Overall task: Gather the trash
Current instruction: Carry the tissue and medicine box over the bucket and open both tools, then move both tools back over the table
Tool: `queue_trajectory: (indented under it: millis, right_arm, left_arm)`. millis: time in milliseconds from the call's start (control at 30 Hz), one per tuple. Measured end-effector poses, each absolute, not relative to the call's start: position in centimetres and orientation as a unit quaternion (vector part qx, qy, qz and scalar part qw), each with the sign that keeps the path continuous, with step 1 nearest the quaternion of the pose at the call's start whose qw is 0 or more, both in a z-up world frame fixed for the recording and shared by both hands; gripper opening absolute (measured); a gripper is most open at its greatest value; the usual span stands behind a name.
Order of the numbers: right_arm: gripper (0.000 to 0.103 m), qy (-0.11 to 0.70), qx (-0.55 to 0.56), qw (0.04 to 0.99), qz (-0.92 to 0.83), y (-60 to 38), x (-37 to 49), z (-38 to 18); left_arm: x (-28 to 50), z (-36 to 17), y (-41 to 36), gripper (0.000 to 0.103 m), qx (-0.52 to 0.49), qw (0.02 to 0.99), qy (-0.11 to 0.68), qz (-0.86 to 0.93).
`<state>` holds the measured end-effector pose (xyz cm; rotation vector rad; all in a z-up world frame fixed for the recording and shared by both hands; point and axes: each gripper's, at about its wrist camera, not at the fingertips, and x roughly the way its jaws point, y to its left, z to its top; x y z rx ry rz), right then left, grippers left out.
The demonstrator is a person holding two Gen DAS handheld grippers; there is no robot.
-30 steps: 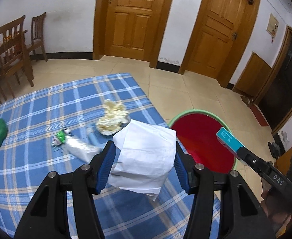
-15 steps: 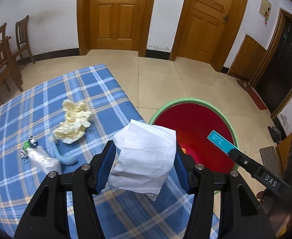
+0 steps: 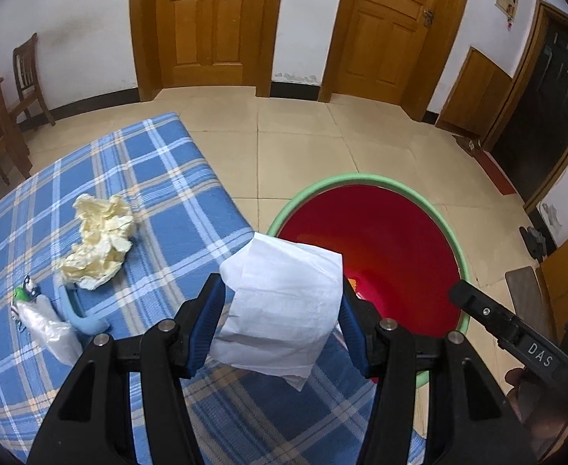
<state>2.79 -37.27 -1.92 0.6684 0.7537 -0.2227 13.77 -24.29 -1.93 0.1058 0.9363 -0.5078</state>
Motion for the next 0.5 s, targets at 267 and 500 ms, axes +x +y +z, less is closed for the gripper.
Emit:
queue_trajectory:
  millis: [267, 500]
  right_arm:
    - [0.064, 0.359, 0.321, 0.869, -0.115, -37.9, 2.3, -1.8]
    - [0.064, 0.358, 0.325, 0.867, -0.121, -38.2, 2.0, -1.7]
  left_arm:
    - [13.9, -1.9, -26.5, 0.057, 0.073, 0.856, 0.44, -0.262]
    - [13.8, -1.7, -27.4, 0.069, 0.083, 0.856, 0.435, -0.268]
